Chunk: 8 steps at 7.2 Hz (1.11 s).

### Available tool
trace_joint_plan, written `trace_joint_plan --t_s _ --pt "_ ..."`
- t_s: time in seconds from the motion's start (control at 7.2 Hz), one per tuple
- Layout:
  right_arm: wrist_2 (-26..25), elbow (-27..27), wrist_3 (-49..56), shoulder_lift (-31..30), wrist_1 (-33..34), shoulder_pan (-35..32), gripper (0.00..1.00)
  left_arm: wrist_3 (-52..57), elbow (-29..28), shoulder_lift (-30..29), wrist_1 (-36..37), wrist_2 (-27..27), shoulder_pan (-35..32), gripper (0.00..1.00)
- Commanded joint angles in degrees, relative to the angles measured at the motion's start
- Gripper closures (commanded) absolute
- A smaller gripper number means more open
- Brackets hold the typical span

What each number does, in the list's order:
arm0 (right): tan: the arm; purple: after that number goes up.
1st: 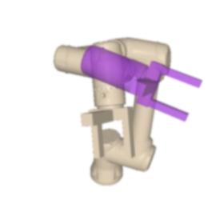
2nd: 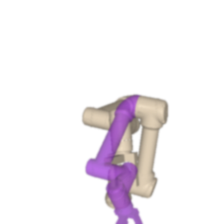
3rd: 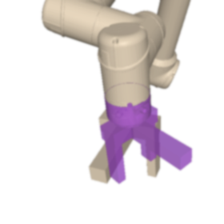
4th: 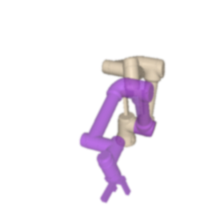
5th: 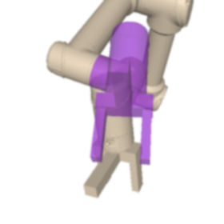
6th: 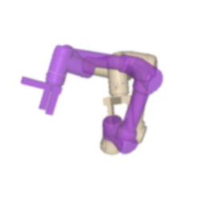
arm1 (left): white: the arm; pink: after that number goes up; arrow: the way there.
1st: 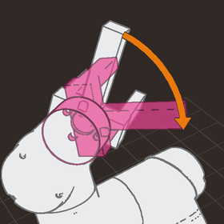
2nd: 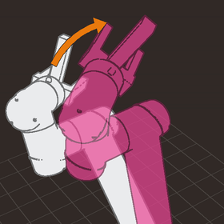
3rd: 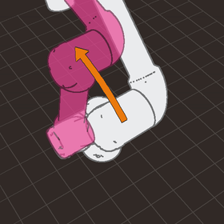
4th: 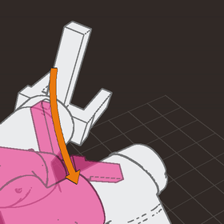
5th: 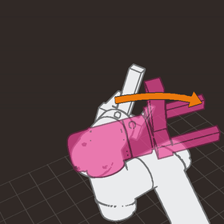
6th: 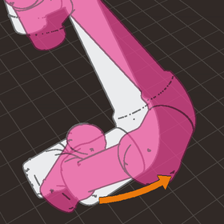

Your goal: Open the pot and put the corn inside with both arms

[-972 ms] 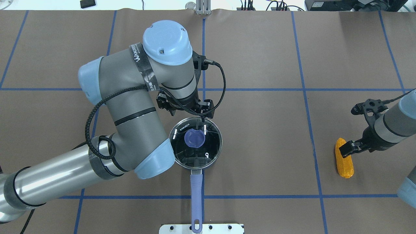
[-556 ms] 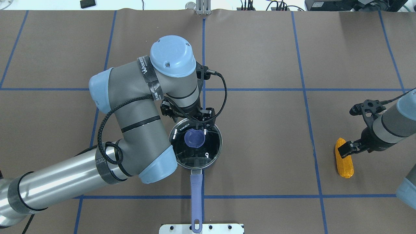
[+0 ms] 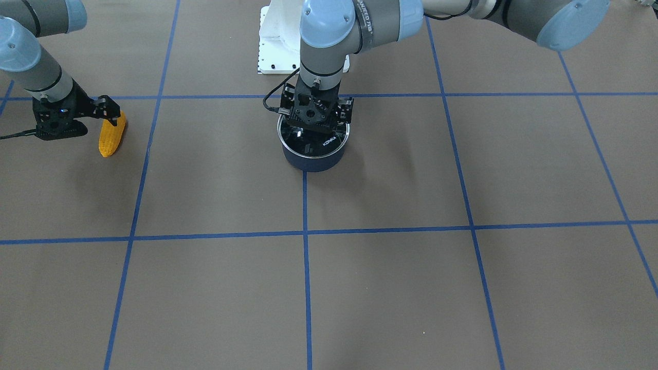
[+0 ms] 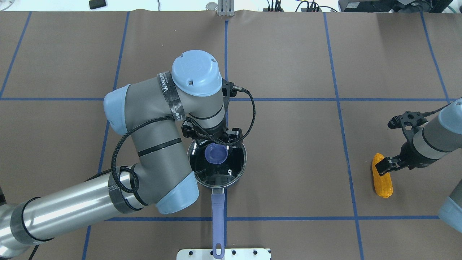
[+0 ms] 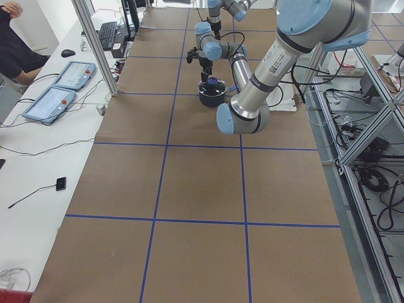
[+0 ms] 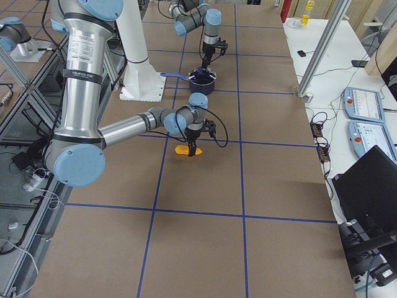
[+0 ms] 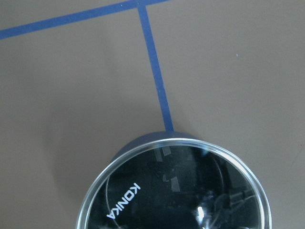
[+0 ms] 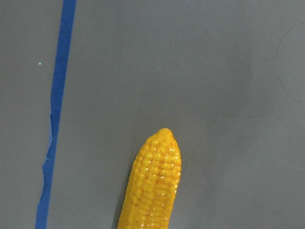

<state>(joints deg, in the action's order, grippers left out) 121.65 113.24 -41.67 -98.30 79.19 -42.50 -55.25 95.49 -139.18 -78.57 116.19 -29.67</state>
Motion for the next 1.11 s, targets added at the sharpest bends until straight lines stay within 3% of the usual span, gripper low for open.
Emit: trace_joint_plan --t_s 0.0,0.69,0.97 --pt "-0.01 -0.38 0.18 0.04 0.0 0.05 0.0 -1.6 0.05 -0.04 -0.09 0.0 1.01 0.1" --pt "-0.01 -1.88 0.27 1.1 0.0 0.05 0.0 -1.88 0.05 0.14 -0.09 0.0 1.45 0.24" --pt "-0.01 -1.97 0.27 1.18 0.0 0.22 0.0 -1.96 0.05 0.14 0.0 0.0 1.45 0.41"
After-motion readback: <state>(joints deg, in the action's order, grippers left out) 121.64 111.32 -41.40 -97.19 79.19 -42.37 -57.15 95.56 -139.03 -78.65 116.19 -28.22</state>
